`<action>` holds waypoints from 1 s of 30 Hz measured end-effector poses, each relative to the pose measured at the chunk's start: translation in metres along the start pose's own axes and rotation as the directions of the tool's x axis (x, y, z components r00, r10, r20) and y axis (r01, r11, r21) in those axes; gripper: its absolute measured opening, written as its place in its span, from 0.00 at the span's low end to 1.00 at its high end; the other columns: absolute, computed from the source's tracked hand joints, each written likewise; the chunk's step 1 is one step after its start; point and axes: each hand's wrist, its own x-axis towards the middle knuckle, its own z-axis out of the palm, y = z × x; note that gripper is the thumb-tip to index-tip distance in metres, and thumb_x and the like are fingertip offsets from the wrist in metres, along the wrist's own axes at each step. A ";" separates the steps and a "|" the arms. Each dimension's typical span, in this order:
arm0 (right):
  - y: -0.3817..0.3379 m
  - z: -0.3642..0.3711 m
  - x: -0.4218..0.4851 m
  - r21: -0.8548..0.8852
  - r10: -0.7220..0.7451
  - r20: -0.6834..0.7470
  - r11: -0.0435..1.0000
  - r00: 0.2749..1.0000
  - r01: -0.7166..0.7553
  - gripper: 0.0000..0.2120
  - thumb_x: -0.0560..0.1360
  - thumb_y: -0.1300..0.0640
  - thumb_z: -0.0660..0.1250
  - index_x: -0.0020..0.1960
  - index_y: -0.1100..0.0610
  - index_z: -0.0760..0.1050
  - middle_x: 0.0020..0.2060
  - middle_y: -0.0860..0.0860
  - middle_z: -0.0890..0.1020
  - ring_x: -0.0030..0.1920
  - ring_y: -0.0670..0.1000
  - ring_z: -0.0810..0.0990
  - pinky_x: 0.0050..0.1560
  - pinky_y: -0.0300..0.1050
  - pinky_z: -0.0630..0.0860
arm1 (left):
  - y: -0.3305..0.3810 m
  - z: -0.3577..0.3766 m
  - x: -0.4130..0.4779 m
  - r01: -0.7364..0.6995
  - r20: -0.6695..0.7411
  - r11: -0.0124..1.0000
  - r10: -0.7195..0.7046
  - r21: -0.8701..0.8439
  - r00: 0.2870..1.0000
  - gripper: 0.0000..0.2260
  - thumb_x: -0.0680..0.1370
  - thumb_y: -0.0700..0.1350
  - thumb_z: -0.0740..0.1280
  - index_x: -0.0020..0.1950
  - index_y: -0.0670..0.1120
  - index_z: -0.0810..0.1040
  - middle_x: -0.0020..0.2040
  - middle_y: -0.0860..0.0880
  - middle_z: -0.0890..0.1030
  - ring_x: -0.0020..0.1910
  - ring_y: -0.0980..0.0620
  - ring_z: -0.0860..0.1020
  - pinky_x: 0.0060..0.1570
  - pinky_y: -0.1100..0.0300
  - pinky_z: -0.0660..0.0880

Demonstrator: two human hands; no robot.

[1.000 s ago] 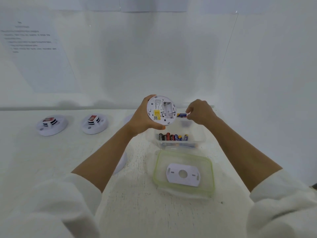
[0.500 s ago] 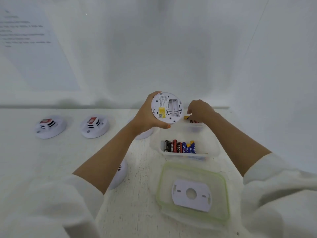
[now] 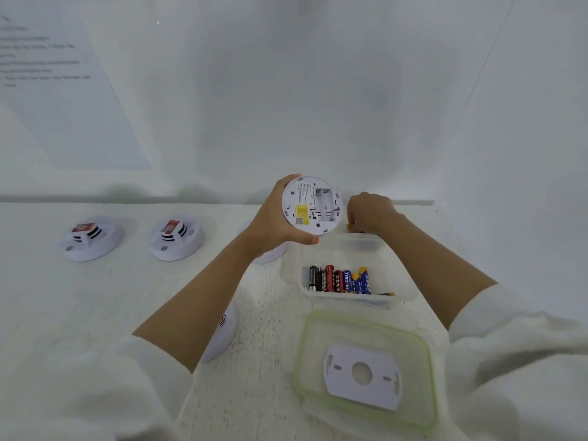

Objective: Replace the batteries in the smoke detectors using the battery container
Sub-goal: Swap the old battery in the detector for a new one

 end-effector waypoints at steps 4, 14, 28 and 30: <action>0.004 -0.006 -0.004 0.173 -0.019 -0.069 0.984 0.997 0.031 0.09 0.76 0.55 0.65 0.52 0.60 0.76 0.48 0.55 0.81 0.44 0.54 0.78 0.44 0.45 0.73 | 0.000 -0.003 -0.003 0.001 -0.008 1.000 -0.001 0.003 1.000 0.46 0.57 0.32 0.78 0.69 0.47 0.60 0.59 0.55 0.70 0.59 0.58 0.72 0.49 0.70 0.74; 0.002 -0.051 -0.048 0.746 0.186 -0.450 0.616 0.874 0.253 0.05 0.74 0.60 0.67 0.50 0.57 0.77 0.38 0.57 0.83 0.38 0.53 0.80 0.43 0.42 0.74 | 0.014 0.002 -0.018 -0.027 -0.024 1.000 0.027 0.008 0.999 0.44 0.60 0.26 0.76 0.69 0.44 0.60 0.58 0.56 0.70 0.56 0.61 0.72 0.47 0.72 0.73; -0.030 -0.055 -0.104 0.735 0.004 -0.597 0.403 0.802 0.546 0.06 0.71 0.69 0.68 0.46 0.61 0.74 0.37 0.49 0.80 0.38 0.40 0.81 0.41 0.33 0.78 | 0.036 0.014 -0.043 -0.071 -0.015 0.996 0.070 -0.050 0.997 0.41 0.58 0.26 0.77 0.64 0.47 0.62 0.56 0.52 0.71 0.54 0.56 0.74 0.46 0.70 0.75; -0.031 -0.052 -0.107 0.686 -0.039 -0.627 0.447 0.778 0.575 0.06 0.72 0.69 0.66 0.48 0.62 0.74 0.40 0.51 0.81 0.41 0.42 0.81 0.44 0.34 0.79 | 0.039 0.015 -0.045 -0.072 -0.019 0.996 0.071 -0.055 0.997 0.41 0.58 0.26 0.76 0.64 0.47 0.62 0.56 0.52 0.71 0.54 0.57 0.74 0.45 0.70 0.75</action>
